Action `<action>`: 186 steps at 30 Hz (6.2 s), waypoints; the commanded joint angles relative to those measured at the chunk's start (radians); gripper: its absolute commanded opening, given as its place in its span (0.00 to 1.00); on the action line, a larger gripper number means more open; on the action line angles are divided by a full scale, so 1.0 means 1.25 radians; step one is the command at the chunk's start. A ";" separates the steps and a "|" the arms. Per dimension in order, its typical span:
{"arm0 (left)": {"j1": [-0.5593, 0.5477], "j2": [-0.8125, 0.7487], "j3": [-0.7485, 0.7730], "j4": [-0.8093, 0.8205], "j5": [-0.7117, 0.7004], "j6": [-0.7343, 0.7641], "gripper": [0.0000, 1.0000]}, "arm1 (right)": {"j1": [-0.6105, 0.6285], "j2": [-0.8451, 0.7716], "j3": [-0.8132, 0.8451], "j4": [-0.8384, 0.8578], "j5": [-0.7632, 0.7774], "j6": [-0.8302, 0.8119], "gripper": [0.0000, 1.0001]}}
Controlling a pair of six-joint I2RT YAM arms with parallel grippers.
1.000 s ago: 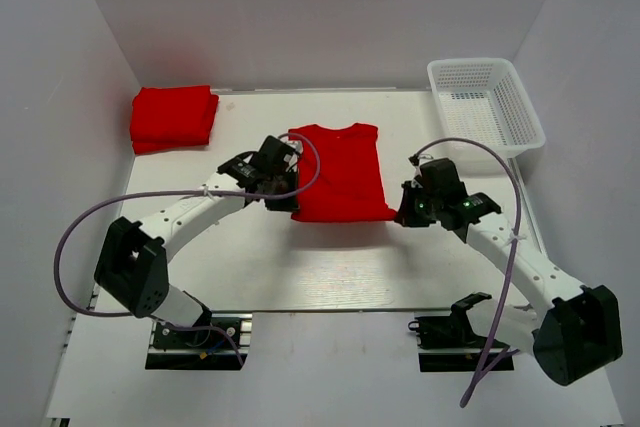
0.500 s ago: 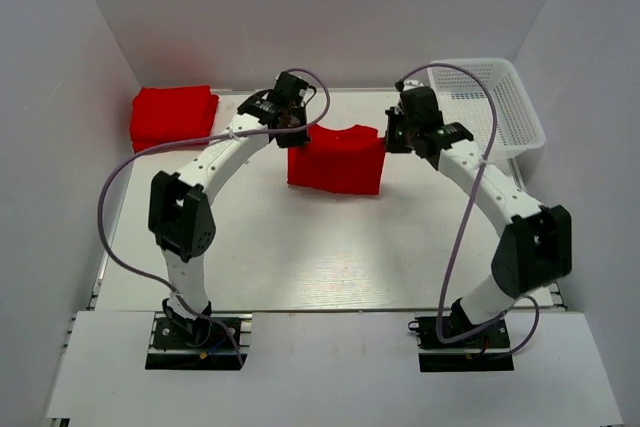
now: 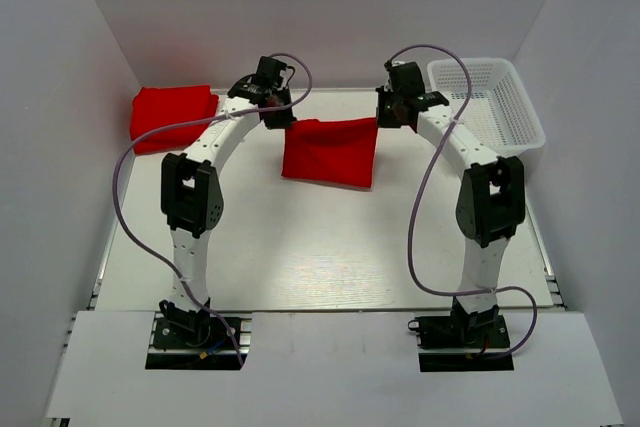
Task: Fold and stack the t-shirts
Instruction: Fold the long partially folded tshirt into a neat square, then put the neatly folded tshirt into the corner of the board with the left arm
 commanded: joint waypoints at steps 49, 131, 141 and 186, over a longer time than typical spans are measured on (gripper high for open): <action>0.046 0.052 -0.075 0.152 0.194 0.323 1.00 | -0.069 -0.212 -0.252 0.050 -0.116 -0.031 0.90; 0.286 0.005 0.346 0.054 0.188 0.632 0.00 | -0.069 -0.275 -0.345 0.053 0.015 0.007 0.90; 0.383 -0.019 0.358 0.061 0.217 0.632 0.00 | -0.066 -0.236 -0.323 0.035 0.002 0.022 0.90; 0.561 0.100 0.161 0.353 -0.054 0.521 1.00 | 0.014 -0.066 -0.114 -0.100 0.030 0.041 0.90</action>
